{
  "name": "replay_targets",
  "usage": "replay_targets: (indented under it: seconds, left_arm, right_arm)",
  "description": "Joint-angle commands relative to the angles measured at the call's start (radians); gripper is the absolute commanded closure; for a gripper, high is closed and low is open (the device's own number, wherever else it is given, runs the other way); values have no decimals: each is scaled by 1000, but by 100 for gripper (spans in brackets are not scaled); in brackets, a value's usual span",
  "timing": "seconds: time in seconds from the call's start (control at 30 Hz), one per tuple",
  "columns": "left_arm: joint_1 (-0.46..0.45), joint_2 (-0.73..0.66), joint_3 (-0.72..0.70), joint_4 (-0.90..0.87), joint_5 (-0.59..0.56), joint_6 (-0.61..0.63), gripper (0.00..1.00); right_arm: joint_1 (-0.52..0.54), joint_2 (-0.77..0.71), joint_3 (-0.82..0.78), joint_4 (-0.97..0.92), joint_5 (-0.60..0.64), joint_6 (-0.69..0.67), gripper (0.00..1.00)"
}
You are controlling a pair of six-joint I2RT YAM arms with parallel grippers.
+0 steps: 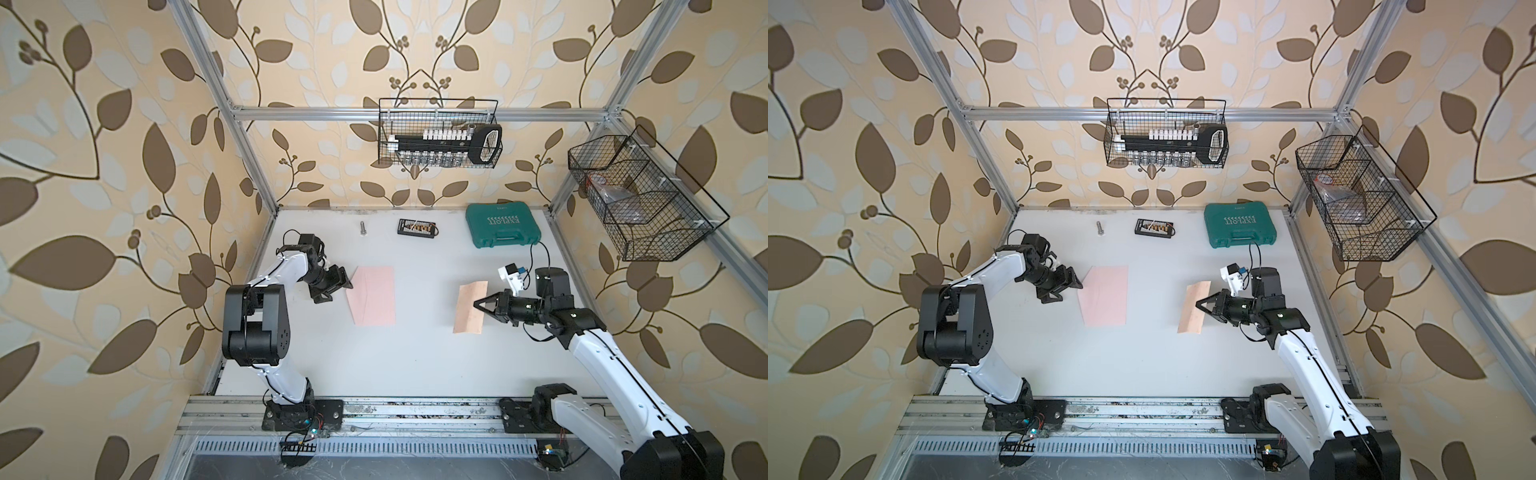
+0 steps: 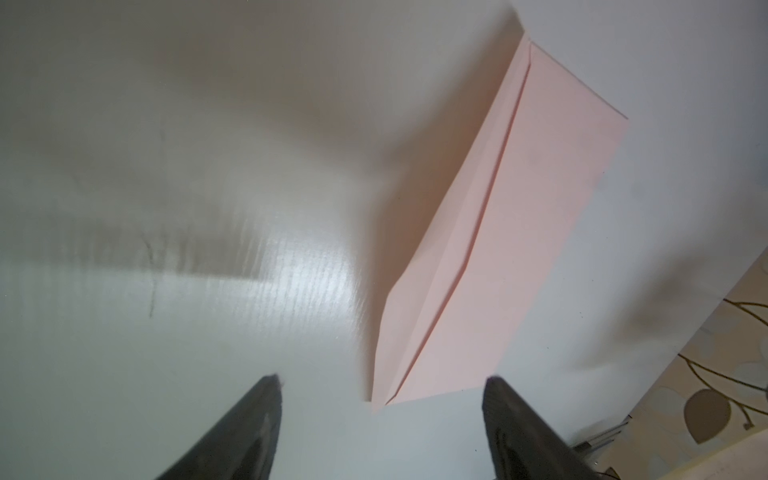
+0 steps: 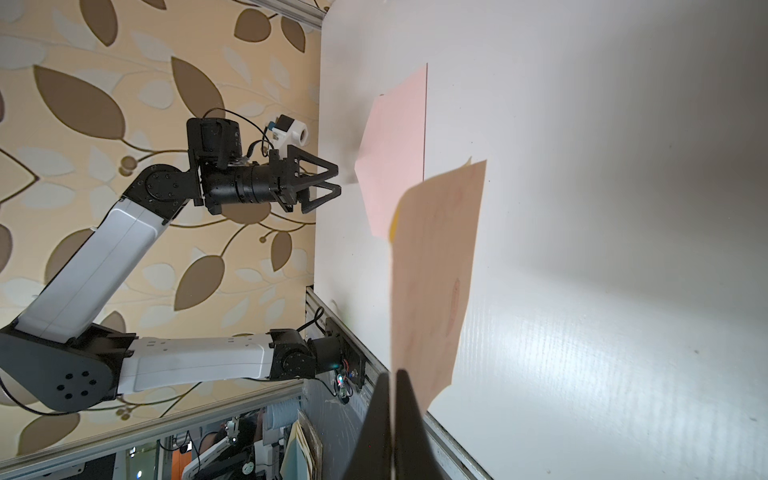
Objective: Fold the letter paper in half and place it into the envelope
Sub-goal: Pick up the envelope from the center of the board.
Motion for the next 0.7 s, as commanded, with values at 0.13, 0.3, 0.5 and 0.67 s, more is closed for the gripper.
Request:
replay_targets:
  seconds: [0.13,0.3,0.5,0.67]
  left_arm:
    - [-12,31,-25,109,98,-55,23]
    - [-12,86,-13,115,98,-55,27]
    - [-13,121,-15,136,101,-60,31]
    - [-20,152,-10,156,118,-65,41]
  right_arm:
    - [-2,26,50,11,-32,-29,100]
    - [-3,24,43,7,-31,-30,100]
    - [-4,35,49,14,-28,-26,100]
    - [-3,50,58,20,-28,-21,100]
